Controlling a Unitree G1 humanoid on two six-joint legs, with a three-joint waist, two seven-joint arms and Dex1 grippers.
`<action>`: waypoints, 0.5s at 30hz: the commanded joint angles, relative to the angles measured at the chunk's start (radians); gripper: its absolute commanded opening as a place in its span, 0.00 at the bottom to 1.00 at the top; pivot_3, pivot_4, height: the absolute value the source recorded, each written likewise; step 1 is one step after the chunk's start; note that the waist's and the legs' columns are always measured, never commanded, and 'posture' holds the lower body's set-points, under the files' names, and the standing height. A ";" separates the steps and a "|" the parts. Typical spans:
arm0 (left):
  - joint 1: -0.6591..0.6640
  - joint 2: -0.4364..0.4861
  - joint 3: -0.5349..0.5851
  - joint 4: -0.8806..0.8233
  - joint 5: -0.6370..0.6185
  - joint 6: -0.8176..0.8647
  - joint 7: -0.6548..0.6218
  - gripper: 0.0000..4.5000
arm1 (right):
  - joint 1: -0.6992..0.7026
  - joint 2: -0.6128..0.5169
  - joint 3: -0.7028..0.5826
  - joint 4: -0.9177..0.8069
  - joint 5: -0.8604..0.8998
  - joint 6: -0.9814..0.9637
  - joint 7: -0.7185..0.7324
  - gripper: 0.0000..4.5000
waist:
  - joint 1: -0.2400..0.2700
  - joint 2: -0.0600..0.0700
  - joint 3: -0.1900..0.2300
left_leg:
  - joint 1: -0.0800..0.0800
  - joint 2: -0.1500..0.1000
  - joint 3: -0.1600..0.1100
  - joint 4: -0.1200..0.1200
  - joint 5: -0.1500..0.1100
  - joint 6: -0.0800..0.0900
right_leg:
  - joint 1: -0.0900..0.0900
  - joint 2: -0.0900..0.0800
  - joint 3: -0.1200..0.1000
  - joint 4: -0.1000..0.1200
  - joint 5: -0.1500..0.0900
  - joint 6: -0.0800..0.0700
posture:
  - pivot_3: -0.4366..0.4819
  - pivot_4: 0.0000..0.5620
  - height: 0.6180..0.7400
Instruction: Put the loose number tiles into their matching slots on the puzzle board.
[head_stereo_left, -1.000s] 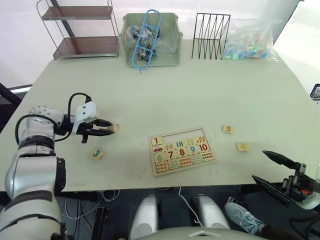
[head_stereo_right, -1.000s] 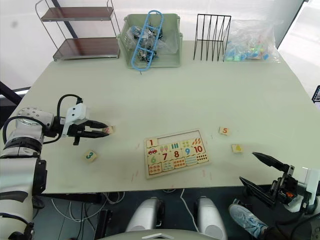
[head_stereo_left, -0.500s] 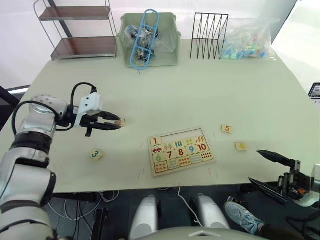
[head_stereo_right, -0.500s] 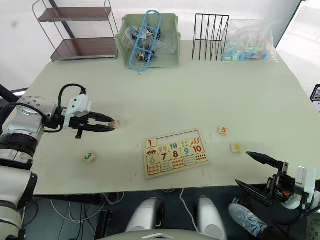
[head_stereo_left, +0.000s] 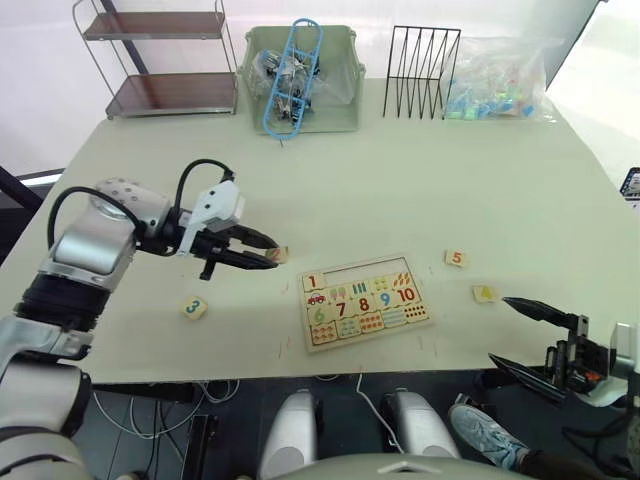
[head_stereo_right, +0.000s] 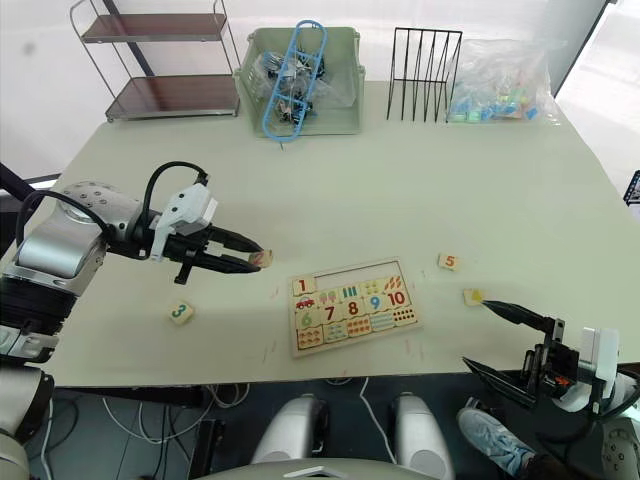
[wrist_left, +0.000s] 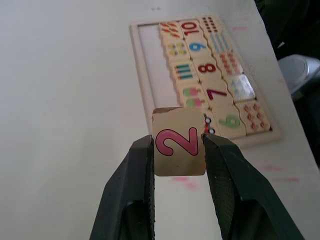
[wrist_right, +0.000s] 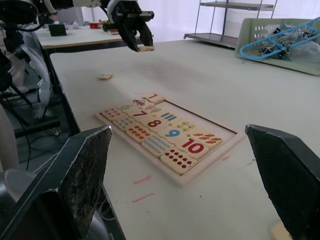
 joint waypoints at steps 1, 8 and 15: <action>-0.008 -0.016 0.026 -0.180 -0.015 0.185 0.100 0.21 | -0.010 -0.003 -0.001 -0.033 0.010 0.001 -0.013 1.00 | 0.000 0.000 0.000 | 0.000 0.000 0.000 0.000 0.000 0.000 | 0.000 0.000 0.000 0.000 0.000 0.000 | 0.48 0.27 1.00; -0.095 -0.096 -0.037 -0.354 0.016 0.433 0.227 0.21 | -0.039 -0.003 0.009 -0.016 0.009 -0.001 -0.030 1.00 | -0.001 0.000 0.000 | 0.000 0.000 0.000 0.000 0.000 0.000 | 0.000 0.000 0.000 0.000 0.000 0.000 | 0.48 0.27 1.00; -0.150 -0.117 -0.147 -0.415 0.077 0.526 0.258 0.21 | -0.055 0.009 0.023 -0.001 0.000 -0.012 -0.038 1.00 | -0.003 0.000 0.000 | 0.000 0.000 0.000 0.000 0.000 0.000 | 0.000 0.001 0.001 0.000 0.000 0.000 | 0.48 0.27 1.00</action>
